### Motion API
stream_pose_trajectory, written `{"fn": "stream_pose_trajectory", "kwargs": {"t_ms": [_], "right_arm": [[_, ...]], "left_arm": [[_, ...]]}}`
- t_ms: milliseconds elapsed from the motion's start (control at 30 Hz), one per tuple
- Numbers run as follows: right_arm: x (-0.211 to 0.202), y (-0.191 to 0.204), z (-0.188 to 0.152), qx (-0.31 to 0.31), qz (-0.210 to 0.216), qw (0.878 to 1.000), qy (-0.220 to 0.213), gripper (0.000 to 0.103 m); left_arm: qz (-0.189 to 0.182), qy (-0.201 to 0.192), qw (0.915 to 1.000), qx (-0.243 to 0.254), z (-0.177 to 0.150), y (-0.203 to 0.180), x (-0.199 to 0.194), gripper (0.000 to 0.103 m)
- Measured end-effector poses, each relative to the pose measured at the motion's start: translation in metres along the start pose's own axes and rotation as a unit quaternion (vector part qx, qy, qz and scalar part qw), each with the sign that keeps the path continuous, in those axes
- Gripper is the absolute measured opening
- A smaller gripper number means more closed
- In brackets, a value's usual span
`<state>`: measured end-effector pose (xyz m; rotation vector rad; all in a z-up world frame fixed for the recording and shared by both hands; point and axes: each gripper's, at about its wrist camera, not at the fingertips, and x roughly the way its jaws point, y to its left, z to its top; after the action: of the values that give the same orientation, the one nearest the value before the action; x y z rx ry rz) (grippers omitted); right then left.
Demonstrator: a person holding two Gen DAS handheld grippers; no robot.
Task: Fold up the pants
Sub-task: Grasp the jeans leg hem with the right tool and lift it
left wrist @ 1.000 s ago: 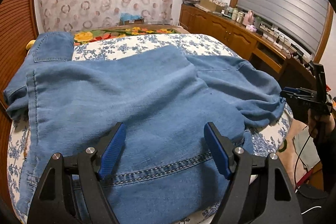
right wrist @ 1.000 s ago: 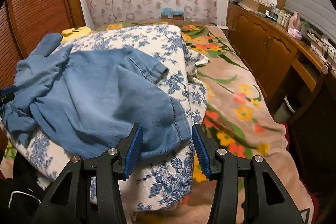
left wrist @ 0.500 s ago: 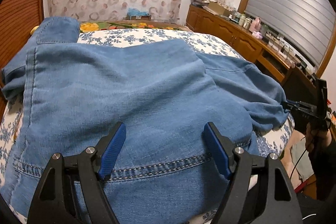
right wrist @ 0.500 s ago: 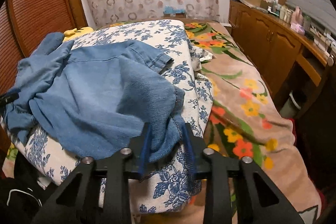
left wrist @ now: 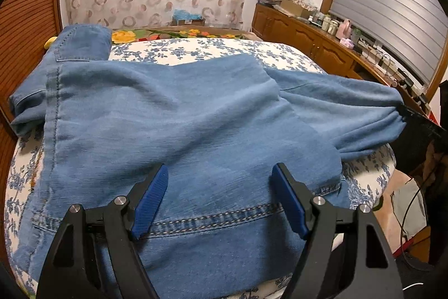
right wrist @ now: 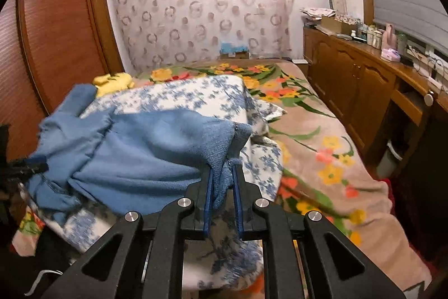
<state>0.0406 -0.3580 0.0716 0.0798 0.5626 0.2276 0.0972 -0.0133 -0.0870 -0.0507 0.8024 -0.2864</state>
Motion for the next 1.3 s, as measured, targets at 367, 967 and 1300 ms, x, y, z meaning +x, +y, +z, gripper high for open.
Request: {"fn": "stream_pose_trajectory", "kwargs": {"t_ms": [367, 967, 1300], "right_arm": [[-0.019, 0.030, 0.025, -0.022, 0.078, 0.996, -0.038, 0.013], [-0.003, 0.169, 0.084, -0.141, 0.276, 0.948, -0.068, 0.013], [0.078, 0.208, 0.092, -0.165, 0.341, 0.925, -0.014, 0.015]], "left_arm": [[0.016, -0.017, 0.9997, 0.004, 0.008, 0.002, -0.022, 0.077], [0.036, -0.042, 0.9984, -0.013, 0.009, 0.025, -0.050, 0.077], [0.060, -0.058, 0.9956, -0.043, -0.002, 0.059, -0.070, 0.077]]}}
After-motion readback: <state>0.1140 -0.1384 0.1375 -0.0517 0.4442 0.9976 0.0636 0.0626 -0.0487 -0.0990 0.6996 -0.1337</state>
